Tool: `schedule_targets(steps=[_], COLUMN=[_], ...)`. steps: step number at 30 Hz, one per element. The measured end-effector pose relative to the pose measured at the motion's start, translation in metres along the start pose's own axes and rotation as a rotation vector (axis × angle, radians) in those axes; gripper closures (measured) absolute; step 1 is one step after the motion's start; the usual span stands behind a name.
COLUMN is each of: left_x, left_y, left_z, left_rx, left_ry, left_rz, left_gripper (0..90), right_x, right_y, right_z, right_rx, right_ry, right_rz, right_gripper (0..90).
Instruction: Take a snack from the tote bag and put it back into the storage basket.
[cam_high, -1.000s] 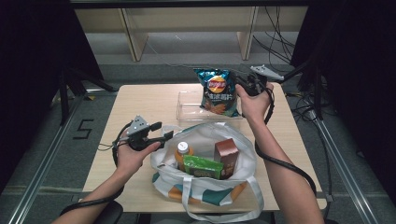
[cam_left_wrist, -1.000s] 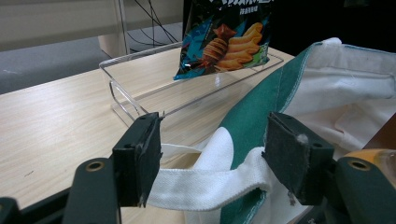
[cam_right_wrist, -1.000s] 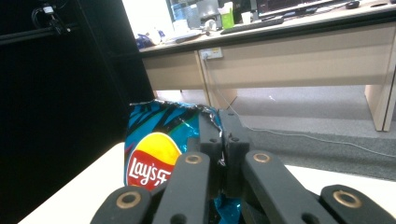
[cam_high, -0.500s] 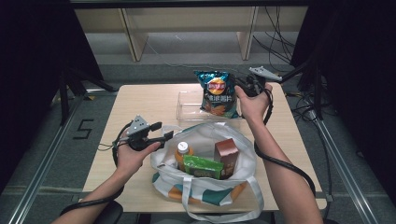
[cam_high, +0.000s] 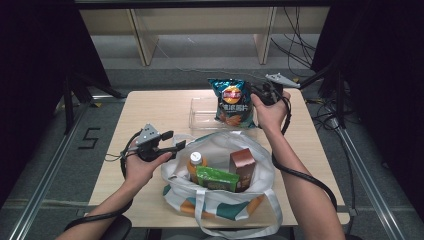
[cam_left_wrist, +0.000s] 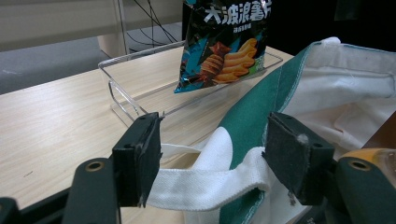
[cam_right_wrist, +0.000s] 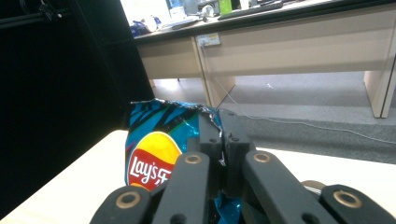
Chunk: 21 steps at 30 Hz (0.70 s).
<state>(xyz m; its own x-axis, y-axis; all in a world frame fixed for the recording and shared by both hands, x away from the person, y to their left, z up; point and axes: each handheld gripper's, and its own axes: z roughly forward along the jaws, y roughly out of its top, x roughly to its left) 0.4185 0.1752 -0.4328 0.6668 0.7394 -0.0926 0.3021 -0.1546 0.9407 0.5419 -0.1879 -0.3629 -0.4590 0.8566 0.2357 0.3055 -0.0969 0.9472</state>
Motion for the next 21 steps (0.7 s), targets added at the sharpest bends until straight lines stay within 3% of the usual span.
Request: schedule_targets(steps=[3,4,5,9,10,14,15,21], left_x=[0.0,0.0,0.0,0.0,0.0,0.0,0.0,0.0], left_y=[0.0,0.0,0.0,0.0,0.0,0.0,0.0,0.0], left_z=[0.0,0.0,0.0,-0.001,-0.001,-0.001,-0.001,-0.001], left_rx=[-0.001,-0.001,0.0,0.005,0.006,0.005,0.005,0.004], left_ry=[0.0,0.0,0.001,0.007,0.007,0.006,0.006,0.005], left_rz=[0.0,0.001,0.0,0.002,0.002,0.002,0.002,0.0], left_gripper=[35.7,35.7,35.6,35.6,35.6,35.6,35.6,35.6], right_x=[0.001,-0.001,0.0,-0.003,-0.001,-0.006,-0.002,-0.005], right_y=[-0.001,-0.001,-0.002,-0.005,-0.006,-0.007,-0.008,-0.012], right_z=[0.0,0.001,0.001,0.003,0.003,0.006,0.005,0.007], right_rx=[0.009,0.01,0.016,0.022,0.029,0.016,0.033,0.048], right_ry=[-0.005,-0.006,-0.012,-0.013,-0.015,-0.01,-0.022,-0.024], right_rz=[0.02,0.004,0.024,0.011,0.032,-0.031,0.027,0.014], right_gripper=[90.0,90.0,90.0,89.9,89.9,89.8,89.8,89.5])
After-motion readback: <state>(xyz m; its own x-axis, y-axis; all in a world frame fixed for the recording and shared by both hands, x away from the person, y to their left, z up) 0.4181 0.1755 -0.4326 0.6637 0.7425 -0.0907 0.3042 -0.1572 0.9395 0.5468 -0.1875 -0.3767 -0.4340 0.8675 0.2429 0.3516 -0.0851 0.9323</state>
